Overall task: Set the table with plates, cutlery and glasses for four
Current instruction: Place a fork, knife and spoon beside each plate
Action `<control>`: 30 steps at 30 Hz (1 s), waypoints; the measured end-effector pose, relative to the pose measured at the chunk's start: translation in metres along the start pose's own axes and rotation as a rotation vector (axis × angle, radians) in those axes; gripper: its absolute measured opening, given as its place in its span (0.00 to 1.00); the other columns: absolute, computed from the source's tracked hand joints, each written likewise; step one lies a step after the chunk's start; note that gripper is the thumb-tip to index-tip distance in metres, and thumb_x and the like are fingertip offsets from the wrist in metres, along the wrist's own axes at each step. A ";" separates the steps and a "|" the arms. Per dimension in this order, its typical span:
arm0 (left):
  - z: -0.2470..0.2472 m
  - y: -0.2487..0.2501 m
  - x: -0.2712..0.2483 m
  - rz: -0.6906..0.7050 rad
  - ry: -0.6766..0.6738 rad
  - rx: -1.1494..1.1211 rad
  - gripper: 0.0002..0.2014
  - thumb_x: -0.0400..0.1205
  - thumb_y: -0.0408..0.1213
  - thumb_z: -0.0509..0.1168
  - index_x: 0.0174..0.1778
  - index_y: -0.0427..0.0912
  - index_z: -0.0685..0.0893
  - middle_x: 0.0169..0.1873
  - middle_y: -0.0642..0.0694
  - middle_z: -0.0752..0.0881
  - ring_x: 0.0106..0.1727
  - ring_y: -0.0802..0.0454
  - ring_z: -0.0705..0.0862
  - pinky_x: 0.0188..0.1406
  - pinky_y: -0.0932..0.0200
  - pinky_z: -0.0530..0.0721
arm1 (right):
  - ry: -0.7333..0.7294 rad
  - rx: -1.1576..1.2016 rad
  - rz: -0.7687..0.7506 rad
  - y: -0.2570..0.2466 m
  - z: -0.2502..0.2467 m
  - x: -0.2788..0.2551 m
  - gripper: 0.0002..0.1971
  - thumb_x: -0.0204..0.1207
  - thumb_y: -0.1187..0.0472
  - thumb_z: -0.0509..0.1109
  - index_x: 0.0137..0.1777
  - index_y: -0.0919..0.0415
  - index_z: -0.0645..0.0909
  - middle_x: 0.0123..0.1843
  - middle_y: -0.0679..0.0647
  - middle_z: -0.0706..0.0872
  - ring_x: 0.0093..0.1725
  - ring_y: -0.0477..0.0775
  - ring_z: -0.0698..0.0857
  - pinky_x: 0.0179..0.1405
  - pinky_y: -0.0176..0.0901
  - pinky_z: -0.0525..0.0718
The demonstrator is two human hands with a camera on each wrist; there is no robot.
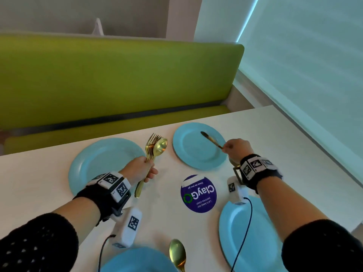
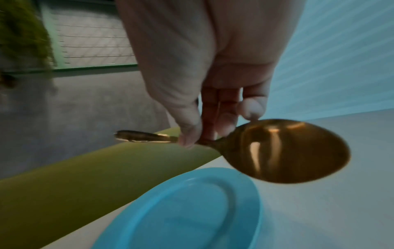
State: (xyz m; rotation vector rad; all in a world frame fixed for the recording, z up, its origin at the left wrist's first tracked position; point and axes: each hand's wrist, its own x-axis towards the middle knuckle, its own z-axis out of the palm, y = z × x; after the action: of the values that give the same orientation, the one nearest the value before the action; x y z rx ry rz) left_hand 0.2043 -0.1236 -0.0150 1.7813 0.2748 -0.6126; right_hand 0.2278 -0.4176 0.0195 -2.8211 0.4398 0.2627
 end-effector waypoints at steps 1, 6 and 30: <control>-0.001 0.001 0.006 -0.001 0.018 -0.004 0.11 0.87 0.31 0.51 0.41 0.37 0.74 0.34 0.42 0.82 0.31 0.49 0.76 0.29 0.61 0.74 | 0.018 -0.029 0.042 0.008 -0.002 0.015 0.10 0.79 0.60 0.66 0.54 0.60 0.87 0.57 0.58 0.88 0.58 0.59 0.84 0.57 0.42 0.79; 0.002 0.006 0.034 -0.002 0.046 -0.007 0.10 0.88 0.32 0.51 0.42 0.37 0.74 0.35 0.42 0.82 0.31 0.50 0.76 0.28 0.61 0.74 | 0.004 -0.249 0.201 0.034 -0.001 0.074 0.13 0.81 0.61 0.62 0.57 0.64 0.86 0.55 0.59 0.89 0.56 0.59 0.87 0.57 0.46 0.86; 0.020 0.013 0.085 -0.023 0.019 0.029 0.11 0.87 0.34 0.52 0.40 0.41 0.75 0.37 0.44 0.84 0.32 0.52 0.78 0.29 0.62 0.75 | -0.018 -0.158 0.354 0.050 0.050 0.153 0.15 0.77 0.62 0.66 0.29 0.65 0.76 0.34 0.60 0.82 0.28 0.57 0.75 0.20 0.36 0.64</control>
State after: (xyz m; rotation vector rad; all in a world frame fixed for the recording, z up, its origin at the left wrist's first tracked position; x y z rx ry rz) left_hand 0.2766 -0.1570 -0.0539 1.8143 0.3011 -0.6190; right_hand 0.3486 -0.4904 -0.0734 -2.8738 0.9545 0.4096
